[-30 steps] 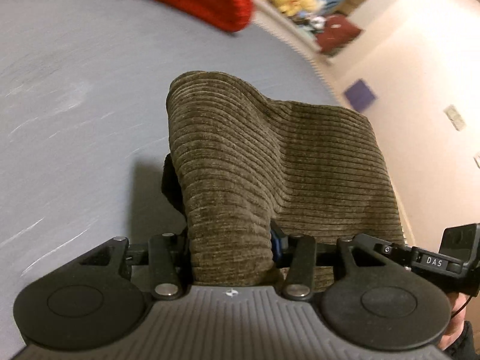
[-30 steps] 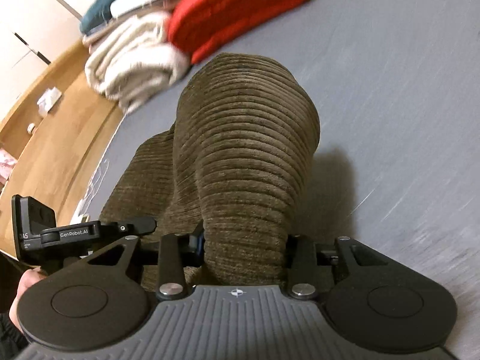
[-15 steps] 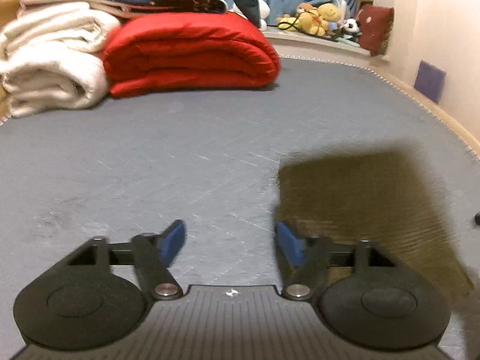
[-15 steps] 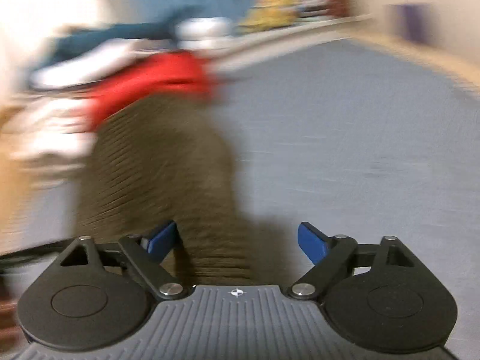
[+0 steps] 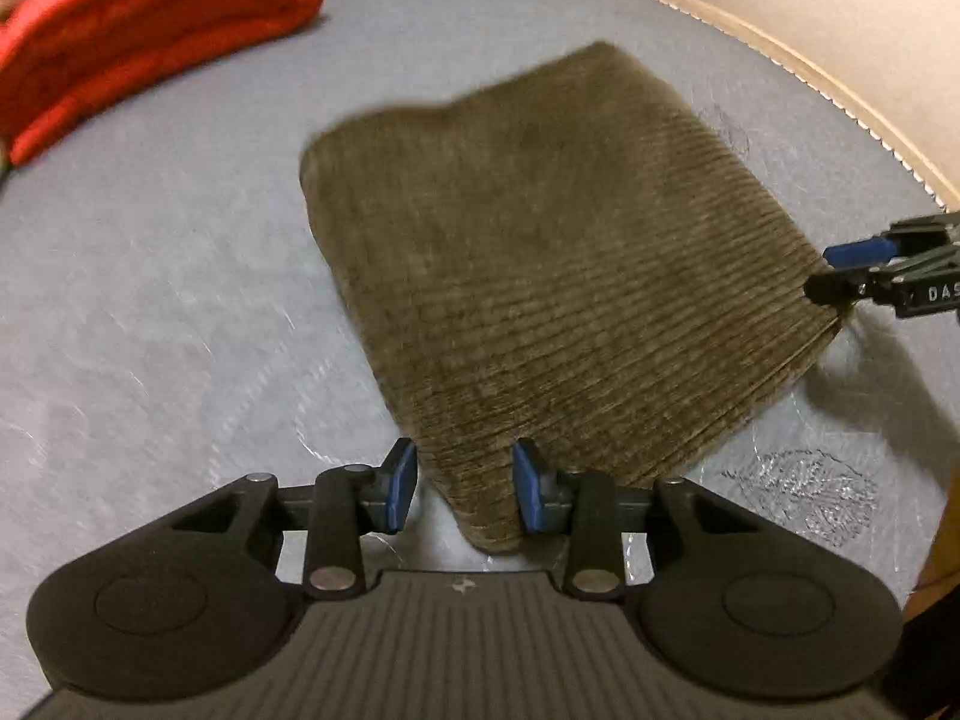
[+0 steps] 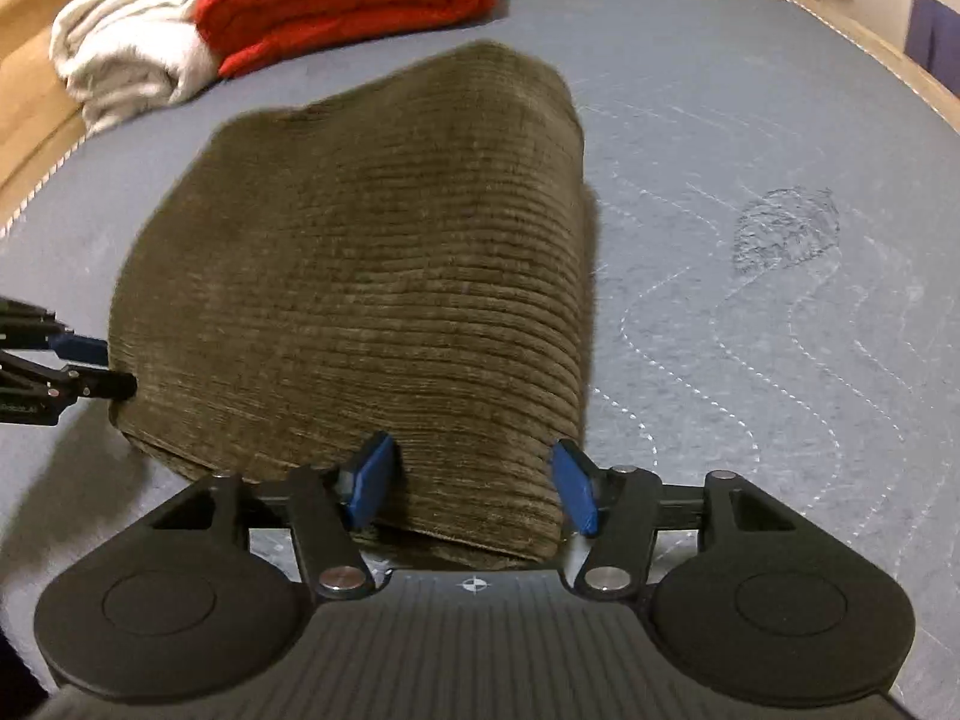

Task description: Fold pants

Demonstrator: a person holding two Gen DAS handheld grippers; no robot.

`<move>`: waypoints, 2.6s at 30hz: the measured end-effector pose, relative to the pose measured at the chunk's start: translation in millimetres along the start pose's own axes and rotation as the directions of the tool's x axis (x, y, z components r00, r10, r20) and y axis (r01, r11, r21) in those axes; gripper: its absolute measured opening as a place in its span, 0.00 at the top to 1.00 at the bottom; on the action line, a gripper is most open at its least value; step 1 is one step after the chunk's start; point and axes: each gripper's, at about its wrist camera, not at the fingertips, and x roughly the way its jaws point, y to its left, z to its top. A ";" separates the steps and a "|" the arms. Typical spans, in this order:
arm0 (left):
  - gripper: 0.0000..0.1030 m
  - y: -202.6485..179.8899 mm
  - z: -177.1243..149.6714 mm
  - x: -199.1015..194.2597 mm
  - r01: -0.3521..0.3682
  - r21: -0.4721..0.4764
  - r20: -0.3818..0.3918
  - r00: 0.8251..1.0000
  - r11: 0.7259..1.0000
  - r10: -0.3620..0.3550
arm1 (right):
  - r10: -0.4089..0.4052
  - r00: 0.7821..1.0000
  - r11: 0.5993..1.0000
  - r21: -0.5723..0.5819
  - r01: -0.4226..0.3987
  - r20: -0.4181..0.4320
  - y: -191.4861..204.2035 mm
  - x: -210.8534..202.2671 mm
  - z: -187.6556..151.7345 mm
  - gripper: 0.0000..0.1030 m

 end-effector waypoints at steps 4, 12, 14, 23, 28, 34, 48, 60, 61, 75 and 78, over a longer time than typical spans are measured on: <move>0.60 -2.5 5.5 -17.5 -0.040 -0.026 0.108 0.993 0.999 0.042 | -0.040 0.995 0.999 0.003 0.040 0.095 3.6 -13.1 -0.1 0.42; 0.65 -3.6 25.4 -16.8 -0.063 -0.115 0.235 0.968 0.991 0.089 | -0.133 0.932 0.976 0.207 0.064 0.338 7.0 -7.7 47.6 0.42; 0.69 1.8 29.9 -20.9 -0.070 -0.138 0.235 0.967 0.988 0.101 | -0.140 0.923 0.965 0.259 0.046 0.358 5.6 5.7 58.8 0.42; 0.71 19.1 31.1 -28.7 -0.073 -0.161 0.222 0.969 0.984 0.108 | -0.263 0.919 0.946 0.266 0.186 0.293 -1.3 90.4 95.2 0.60; 0.67 46.2 21.5 9.5 -0.051 -0.268 0.089 0.993 0.962 0.077 | -0.346 0.914 0.904 0.336 0.264 0.213 -19.8 129.1 102.3 0.59; 0.67 44.3 23.7 6.0 -0.060 -0.238 0.090 0.992 0.969 0.084 | -0.340 0.917 0.908 0.327 0.262 0.209 -25.0 129.4 102.0 0.58; 0.65 30.1 12.4 -15.5 -0.083 -0.181 0.093 0.991 0.980 0.101 | -0.164 0.967 0.979 0.155 0.135 0.193 3.2 27.1 66.6 0.32; 0.21 12.2 -9.3 -67.7 -0.091 -0.152 0.088 0.991 0.984 0.105 | -0.243 0.969 0.966 0.077 0.246 -0.047 0.1 -19.1 3.3 0.18; 0.11 9.8 -9.4 -83.7 -0.102 -0.156 0.135 0.983 0.982 0.124 | -0.261 0.965 0.962 0.076 0.261 -0.005 6.5 -35.9 5.1 0.17; 0.00 -32.6 -47.4 -130.2 -0.189 -0.342 0.155 0.955 0.921 0.254 | -0.168 0.947 0.982 0.128 0.137 0.274 74.9 -122.1 -53.5 0.01; 0.00 -54.5 -46.0 -114.0 -0.200 -0.252 0.156 0.957 0.947 0.243 | -0.226 0.951 0.967 0.165 0.194 0.208 65.7 -93.2 -59.0 0.01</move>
